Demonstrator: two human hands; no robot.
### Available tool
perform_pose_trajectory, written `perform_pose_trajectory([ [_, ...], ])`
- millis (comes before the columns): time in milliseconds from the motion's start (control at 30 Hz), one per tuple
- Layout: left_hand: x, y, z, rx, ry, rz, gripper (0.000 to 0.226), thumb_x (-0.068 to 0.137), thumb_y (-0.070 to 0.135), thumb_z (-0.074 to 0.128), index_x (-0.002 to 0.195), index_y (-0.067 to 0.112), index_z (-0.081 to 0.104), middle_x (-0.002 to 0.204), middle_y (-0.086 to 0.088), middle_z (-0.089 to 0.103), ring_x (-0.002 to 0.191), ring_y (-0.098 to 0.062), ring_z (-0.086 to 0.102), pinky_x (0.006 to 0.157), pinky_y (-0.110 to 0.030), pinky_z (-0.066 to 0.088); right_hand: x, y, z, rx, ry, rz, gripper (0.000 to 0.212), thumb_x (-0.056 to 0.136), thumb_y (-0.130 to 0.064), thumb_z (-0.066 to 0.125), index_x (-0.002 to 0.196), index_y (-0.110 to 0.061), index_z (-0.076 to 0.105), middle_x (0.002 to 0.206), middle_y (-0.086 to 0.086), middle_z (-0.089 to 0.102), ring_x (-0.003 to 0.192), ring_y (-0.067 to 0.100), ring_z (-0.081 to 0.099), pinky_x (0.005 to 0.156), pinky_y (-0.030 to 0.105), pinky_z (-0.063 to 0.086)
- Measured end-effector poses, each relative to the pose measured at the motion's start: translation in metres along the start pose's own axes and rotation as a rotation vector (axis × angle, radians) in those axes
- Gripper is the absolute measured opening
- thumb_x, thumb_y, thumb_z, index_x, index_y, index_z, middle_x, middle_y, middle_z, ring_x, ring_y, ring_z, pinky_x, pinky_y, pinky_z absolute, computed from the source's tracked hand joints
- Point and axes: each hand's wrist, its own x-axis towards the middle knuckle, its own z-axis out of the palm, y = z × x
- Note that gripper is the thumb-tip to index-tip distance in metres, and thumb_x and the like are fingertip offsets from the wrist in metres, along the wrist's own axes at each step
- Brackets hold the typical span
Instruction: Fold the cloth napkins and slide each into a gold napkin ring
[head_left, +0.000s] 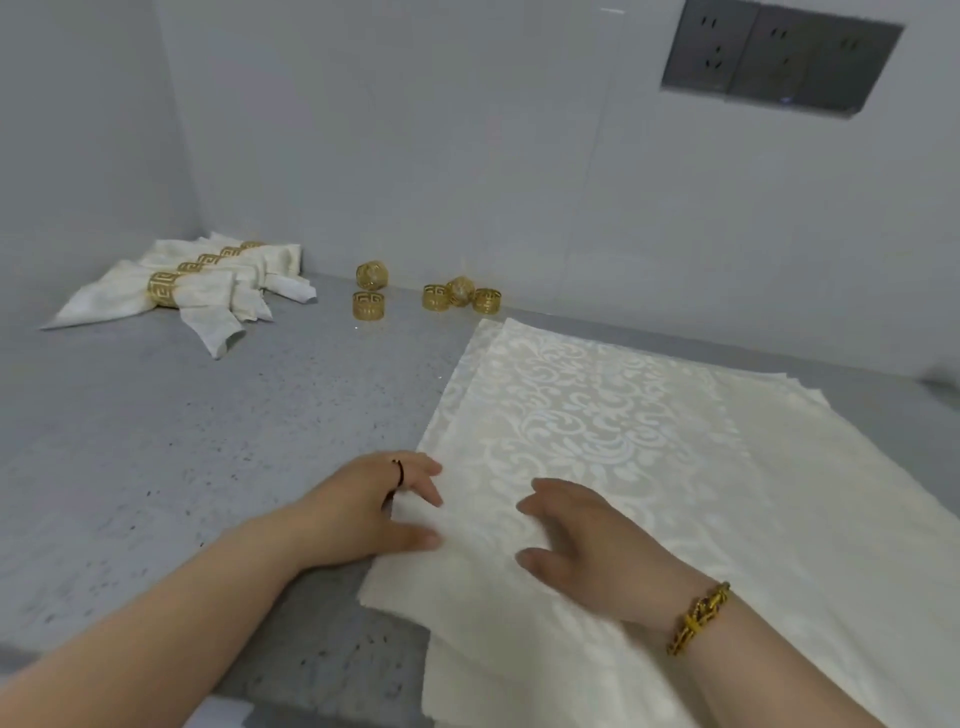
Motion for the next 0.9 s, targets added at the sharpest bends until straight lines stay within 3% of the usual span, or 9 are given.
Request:
perform_pose_trajectory([
  [100, 0.000, 0.001, 0.004, -0.066, 0.087, -0.048, 0.024, 0.061, 0.056, 0.074, 0.072, 0.045, 0.057, 0.105, 0.038, 0.041, 0.102, 0.016, 0.044, 0.082, 0.008, 0.028, -0.013, -0.001, 0.008, 0.126, -0.025, -0.055, 0.047, 0.088, -0.039, 0.056, 0.132, -0.031, 0.041, 0.147, -0.013, 0.026, 0.134, -0.007, 0.016, 0.107, 0.011, 0.003],
  [200, 0.003, 0.000, 0.007, -0.137, 0.178, -0.089, 0.018, 0.077, 0.019, 0.071, 0.064, 0.025, 0.060, 0.097, 0.031, 0.050, 0.100, 0.003, 0.050, 0.083, 0.002, 0.034, -0.024, -0.007, 0.008, 0.438, -0.033, -0.057, 0.027, 0.076, -0.028, 0.072, 0.095, -0.038, 0.056, 0.122, -0.026, 0.049, 0.114, -0.021, 0.037, 0.110, 0.012, 0.021],
  [267, 0.004, 0.002, 0.007, -0.196, 0.187, -0.121, 0.022, 0.079, 0.015, 0.069, 0.059, 0.021, 0.062, 0.095, 0.029, 0.052, 0.096, 0.003, 0.051, 0.080, 0.001, 0.032, -0.028, -0.008, 0.011, 0.374, -0.030, -0.103, 0.029, 0.070, -0.030, 0.078, 0.085, -0.038, 0.055, 0.110, -0.034, 0.047, 0.110, -0.017, 0.042, 0.101, 0.007, 0.029],
  [400, 0.005, -0.001, 0.008, -0.206, 0.190, -0.136, 0.021, 0.082, 0.015, 0.066, 0.061, 0.010, 0.069, 0.093, 0.029, 0.053, 0.093, 0.009, 0.051, 0.085, -0.005, 0.032, -0.026, -0.007, 0.022, 0.168, 0.097, -0.197, 0.025, 0.075, -0.031, 0.073, 0.096, -0.019, 0.064, 0.103, -0.037, 0.039, 0.099, -0.023, 0.037, 0.087, -0.001, 0.026],
  [500, 0.006, -0.002, 0.009, -0.216, 0.218, -0.143, 0.017, 0.085, 0.015, 0.061, 0.074, 0.010, 0.074, 0.094, 0.026, 0.055, 0.091, 0.009, 0.050, 0.073, 0.010, 0.028, -0.024, -0.007, 0.026, 0.257, 0.156, -0.158, 0.010, 0.080, -0.022, 0.070, 0.082, -0.013, 0.070, 0.095, -0.038, 0.045, 0.087, -0.028, 0.042, 0.073, 0.001, 0.031],
  [633, 0.004, 0.002, 0.008, -0.287, 0.253, -0.162, 0.017, 0.089, 0.016, 0.055, 0.080, 0.022, 0.069, 0.108, 0.012, 0.056, 0.099, 0.000, 0.051, 0.075, 0.006, 0.031, -0.024, -0.005, 0.026, 0.539, 0.129, -0.032, 0.021, 0.083, -0.018, 0.065, 0.063, -0.022, 0.067, 0.089, -0.029, 0.060, 0.090, -0.022, 0.051, 0.077, 0.002, 0.037],
  [767, 0.002, 0.007, 0.005, -0.341, 0.274, -0.133, 0.024, 0.091, 0.016, 0.052, 0.076, 0.025, 0.068, 0.082, 0.033, 0.062, 0.074, 0.022, 0.054, 0.067, 0.009, 0.032, -0.021, -0.001, 0.019, 0.725, 0.213, 0.089, 0.028, 0.088, -0.015, 0.058, 0.059, -0.019, 0.059, 0.070, -0.004, 0.065, 0.069, 0.004, 0.060, 0.067, 0.004, 0.040],
  [833, 0.001, 0.013, 0.007, -0.290, 0.304, -0.088, 0.028, 0.093, 0.017, 0.048, 0.075, 0.031, 0.066, 0.083, 0.037, 0.058, 0.077, 0.029, 0.049, 0.084, 0.008, 0.025, -0.021, 0.000, 0.014, 0.758, 0.256, 0.142, 0.028, 0.091, -0.019, 0.053, 0.063, -0.012, 0.050, 0.064, 0.012, 0.047, 0.055, 0.012, 0.045, 0.056, 0.010, 0.034],
  [900, 0.001, 0.023, 0.009, -0.097, 0.369, -0.007, 0.029, 0.094, 0.020, 0.046, 0.073, 0.035, 0.061, 0.094, 0.026, 0.055, 0.094, 0.023, 0.045, 0.100, 0.001, 0.003, -0.022, -0.002, 0.007, 0.773, 0.251, 0.154, 0.024, 0.091, -0.019, 0.051, 0.069, -0.012, 0.051, 0.071, 0.007, 0.047, 0.061, 0.008, 0.043, 0.059, 0.014, 0.035],
])
